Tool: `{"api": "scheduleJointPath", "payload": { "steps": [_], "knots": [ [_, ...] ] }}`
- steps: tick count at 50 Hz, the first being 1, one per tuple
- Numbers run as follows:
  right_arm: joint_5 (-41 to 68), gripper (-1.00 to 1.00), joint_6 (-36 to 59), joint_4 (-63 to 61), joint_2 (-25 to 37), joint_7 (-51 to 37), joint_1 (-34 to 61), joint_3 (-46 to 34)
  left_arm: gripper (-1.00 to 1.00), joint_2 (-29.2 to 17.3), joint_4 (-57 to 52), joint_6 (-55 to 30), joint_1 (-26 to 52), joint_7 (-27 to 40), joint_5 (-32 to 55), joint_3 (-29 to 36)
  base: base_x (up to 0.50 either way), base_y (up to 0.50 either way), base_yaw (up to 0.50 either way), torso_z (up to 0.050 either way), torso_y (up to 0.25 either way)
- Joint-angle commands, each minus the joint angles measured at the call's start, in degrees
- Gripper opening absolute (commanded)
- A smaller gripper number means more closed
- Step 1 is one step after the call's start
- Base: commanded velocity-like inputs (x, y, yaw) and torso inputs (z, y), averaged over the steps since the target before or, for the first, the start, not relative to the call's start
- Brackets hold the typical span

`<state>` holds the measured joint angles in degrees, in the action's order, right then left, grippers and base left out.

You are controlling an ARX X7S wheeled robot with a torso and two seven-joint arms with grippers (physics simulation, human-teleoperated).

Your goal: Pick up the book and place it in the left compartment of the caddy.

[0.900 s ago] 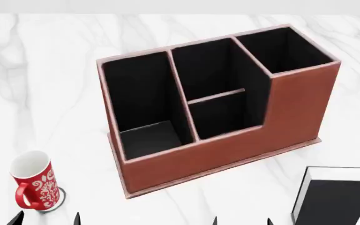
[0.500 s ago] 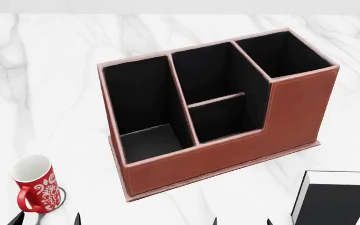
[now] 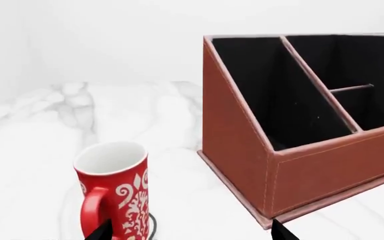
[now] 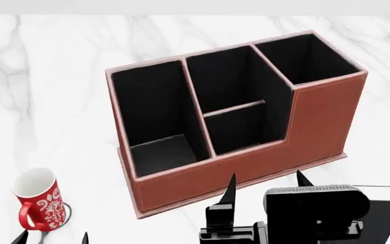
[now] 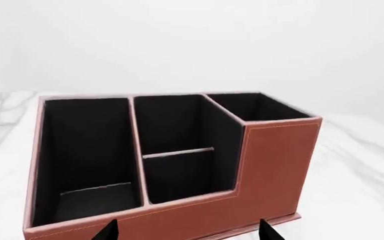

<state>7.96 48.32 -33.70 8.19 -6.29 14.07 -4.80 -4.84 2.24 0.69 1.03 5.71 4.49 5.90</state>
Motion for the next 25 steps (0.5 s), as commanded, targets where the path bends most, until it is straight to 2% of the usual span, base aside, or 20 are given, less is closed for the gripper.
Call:
{"api": "scheduleJointPath", "payload": {
  "steps": [1, 8, 20, 25],
  "knots": [
    [0.41, 1.00, 8.43, -4.68, 0.21, 1.08, 3.42, 1.02, 1.00, 0.38, 0.53, 0.14, 0.22, -0.72, -0.10, -0.44, 0.00, -0.50, 0.00, 0.000, 0.000],
    [0.01, 1.00, 8.03, -4.02, 0.57, 0.47, 3.57, -0.01, 1.00, -0.06, 0.80, 0.15, 0.40, -0.40, 0.52, 0.03, 0.00, -0.48, 0.00, 0.000, 0.000],
    [0.54, 1.00, 7.29, -3.29, 0.84, 0.51, 3.53, -1.15, 1.00, -0.85, 0.87, 0.38, 0.37, 0.42, 1.11, 1.10, 0.00, 0.00, 0.00, 0.000, 0.000],
    [0.70, 1.00, 8.59, -3.10, 0.87, 0.24, 4.43, -1.66, 1.00, -1.13, 0.93, 0.43, 0.45, 0.78, 1.40, 1.39, 0.46, 0.00, 0.00, 0.000, 0.000]
  ]
}}
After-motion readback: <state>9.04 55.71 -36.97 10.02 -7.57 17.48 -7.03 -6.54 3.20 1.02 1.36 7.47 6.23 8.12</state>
